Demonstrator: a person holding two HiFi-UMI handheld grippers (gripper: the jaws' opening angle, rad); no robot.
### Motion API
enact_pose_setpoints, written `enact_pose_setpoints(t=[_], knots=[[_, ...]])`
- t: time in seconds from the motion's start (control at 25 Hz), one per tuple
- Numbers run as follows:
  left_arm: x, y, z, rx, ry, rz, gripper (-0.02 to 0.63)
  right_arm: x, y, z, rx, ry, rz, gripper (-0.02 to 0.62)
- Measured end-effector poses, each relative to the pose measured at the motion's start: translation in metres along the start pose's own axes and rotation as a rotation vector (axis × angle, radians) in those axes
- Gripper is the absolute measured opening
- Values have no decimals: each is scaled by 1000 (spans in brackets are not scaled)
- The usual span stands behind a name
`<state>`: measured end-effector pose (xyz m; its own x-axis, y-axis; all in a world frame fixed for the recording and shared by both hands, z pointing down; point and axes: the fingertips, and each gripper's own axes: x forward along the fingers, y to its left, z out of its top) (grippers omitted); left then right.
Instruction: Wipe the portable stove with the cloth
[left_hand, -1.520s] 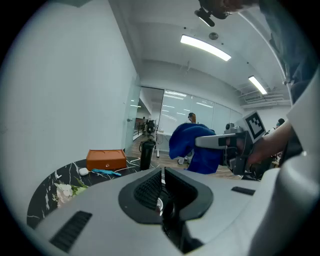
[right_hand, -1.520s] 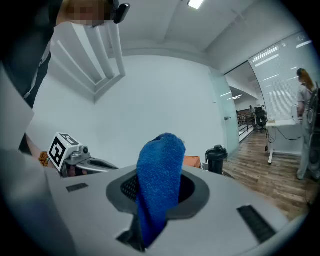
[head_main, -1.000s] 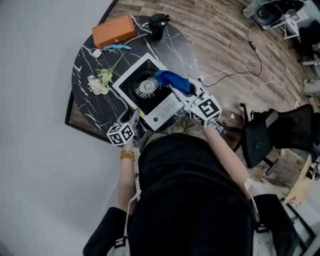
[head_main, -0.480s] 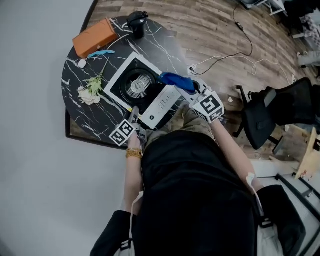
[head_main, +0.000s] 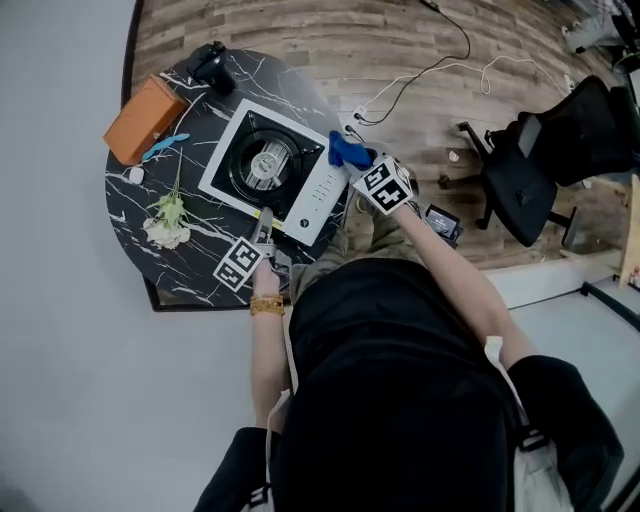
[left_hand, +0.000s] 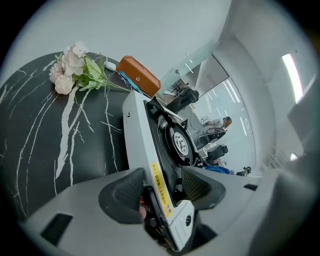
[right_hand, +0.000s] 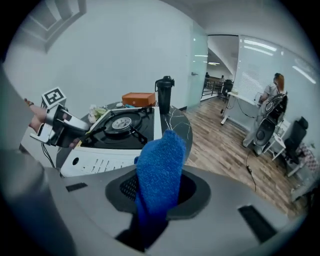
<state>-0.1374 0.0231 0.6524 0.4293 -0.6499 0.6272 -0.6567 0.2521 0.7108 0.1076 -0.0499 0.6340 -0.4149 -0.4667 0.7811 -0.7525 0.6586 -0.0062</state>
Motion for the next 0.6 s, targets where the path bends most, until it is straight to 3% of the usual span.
enact_pose_setpoints(t=[0.2,0.36,0.6], knots=[[2,15,6,-117,-18,-77,169,13,1,8,-19,18,-18,78],[5,16,3,-71,10,-58,175,12,25,6,-112,9,9,74],[8,15,3,-79,25,-53,186,13,91,7,-213,6,175,74]])
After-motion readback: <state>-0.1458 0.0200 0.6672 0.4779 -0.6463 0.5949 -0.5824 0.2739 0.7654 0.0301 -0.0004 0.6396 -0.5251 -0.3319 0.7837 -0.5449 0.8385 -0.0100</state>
